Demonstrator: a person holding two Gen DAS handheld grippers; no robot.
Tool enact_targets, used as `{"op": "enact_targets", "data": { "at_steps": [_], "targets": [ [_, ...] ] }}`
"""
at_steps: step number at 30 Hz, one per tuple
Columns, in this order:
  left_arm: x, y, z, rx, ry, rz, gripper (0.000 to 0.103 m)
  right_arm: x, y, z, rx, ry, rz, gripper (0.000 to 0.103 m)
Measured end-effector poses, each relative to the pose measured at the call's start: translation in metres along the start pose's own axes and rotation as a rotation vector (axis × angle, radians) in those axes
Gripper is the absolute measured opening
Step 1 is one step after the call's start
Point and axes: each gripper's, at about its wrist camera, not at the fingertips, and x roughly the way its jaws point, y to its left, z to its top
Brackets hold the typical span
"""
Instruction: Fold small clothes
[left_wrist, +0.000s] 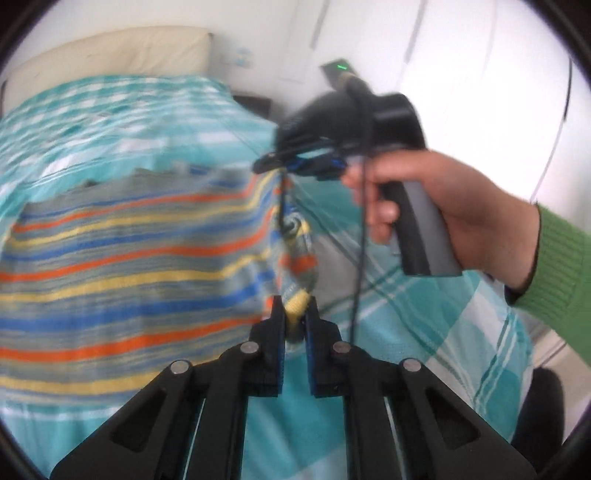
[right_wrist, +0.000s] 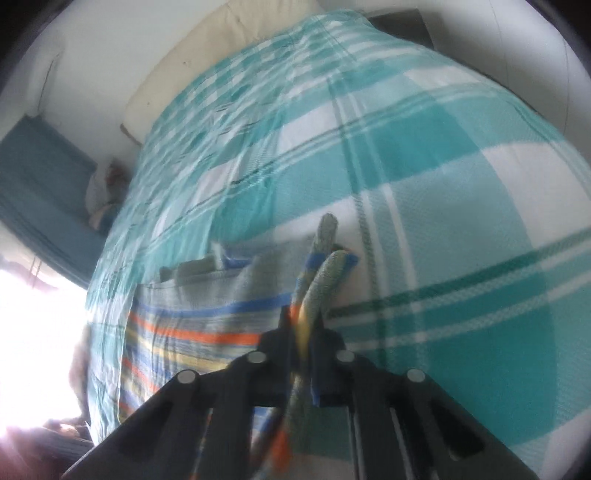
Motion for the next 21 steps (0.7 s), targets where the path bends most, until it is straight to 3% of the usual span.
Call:
{"op": "enact_targets", "data": {
  "at_steps": [4, 7, 11, 16, 19, 21],
  "targets": [
    [-0.059, 0.051, -0.003, -0.121, -0.070, 0.047, 0.008, 0.005, 0.082, 0.002, -0.133, 0.013, 0.113, 0.008],
    [-0.092, 0.091, -0.012, -0.217, -0.095, 0.102, 0.008, 0.037, 0.145, -0.004, -0.218, 0.061, 0.162, 0.008],
    [-0.108, 0.139, -0.027, -0.332, -0.103, 0.166, 0.008, 0.093, 0.207, -0.013, -0.281, 0.121, 0.178, 0.008],
    [-0.112, 0.175, -0.048, -0.433, -0.096, 0.245, 0.008, 0.152, 0.252, -0.035, -0.313, 0.163, 0.178, 0.008],
    [-0.108, 0.197, -0.059, -0.494, -0.035, 0.295, 0.017, 0.176, 0.257, -0.044, -0.268, 0.217, 0.237, 0.020],
    [-0.113, 0.212, -0.065, -0.535, -0.007, 0.310, 0.032, 0.174, 0.249, -0.046, -0.203, 0.188, 0.273, 0.043]
  ]
}}
